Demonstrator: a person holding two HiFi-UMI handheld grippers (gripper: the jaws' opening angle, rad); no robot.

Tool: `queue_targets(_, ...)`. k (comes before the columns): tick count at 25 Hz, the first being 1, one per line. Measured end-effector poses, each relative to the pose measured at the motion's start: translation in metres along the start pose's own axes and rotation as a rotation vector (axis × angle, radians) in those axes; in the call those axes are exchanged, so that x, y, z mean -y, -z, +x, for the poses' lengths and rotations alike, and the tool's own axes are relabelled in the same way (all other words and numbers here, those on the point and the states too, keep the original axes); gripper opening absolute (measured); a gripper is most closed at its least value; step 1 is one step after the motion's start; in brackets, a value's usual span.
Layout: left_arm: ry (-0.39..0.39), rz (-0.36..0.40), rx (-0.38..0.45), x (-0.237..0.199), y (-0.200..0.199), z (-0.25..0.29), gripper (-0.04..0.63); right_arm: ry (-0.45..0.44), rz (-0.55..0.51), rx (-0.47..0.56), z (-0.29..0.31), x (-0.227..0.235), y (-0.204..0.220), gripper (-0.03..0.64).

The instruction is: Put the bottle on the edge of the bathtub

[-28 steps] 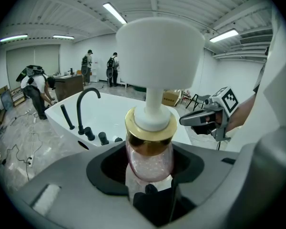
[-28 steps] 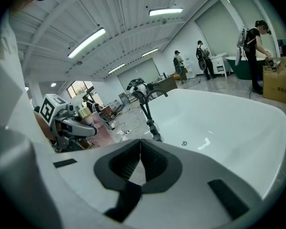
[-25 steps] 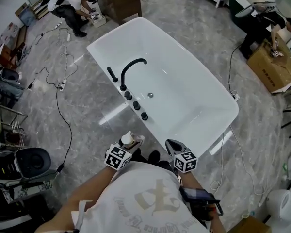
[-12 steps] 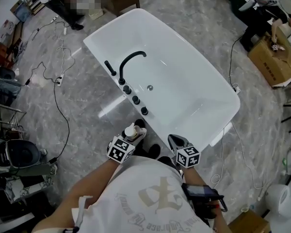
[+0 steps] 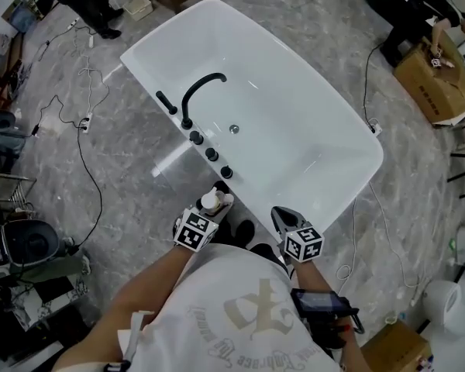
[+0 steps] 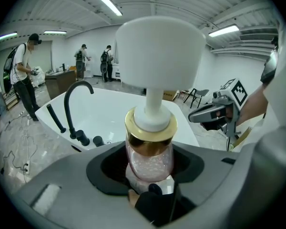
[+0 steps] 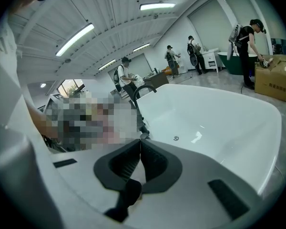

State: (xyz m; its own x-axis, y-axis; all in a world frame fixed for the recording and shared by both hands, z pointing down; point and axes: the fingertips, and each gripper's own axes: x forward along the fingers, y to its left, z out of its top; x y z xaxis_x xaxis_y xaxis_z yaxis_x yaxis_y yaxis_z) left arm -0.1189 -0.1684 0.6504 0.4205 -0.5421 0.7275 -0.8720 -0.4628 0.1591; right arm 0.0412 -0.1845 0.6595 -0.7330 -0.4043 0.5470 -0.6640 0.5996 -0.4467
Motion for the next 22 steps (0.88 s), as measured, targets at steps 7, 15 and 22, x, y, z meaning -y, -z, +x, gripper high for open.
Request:
queue_targets(7,0.010,0.007,-0.030,-0.007,0.002,0.020,0.219,0.004,0.025,-0.022,0.007,0.002,0.003,0.006)
queue_targets(15,0.031,0.048,-0.077,-0.012,0.004,0.050,0.219,0.018,0.043,-0.037,0.015,0.009,-0.001,0.006)
queue_targets(22,0.059,0.093,-0.105,-0.008,0.004,0.076,0.219,0.027,0.056,-0.049,0.016,0.011,-0.002,0.006)
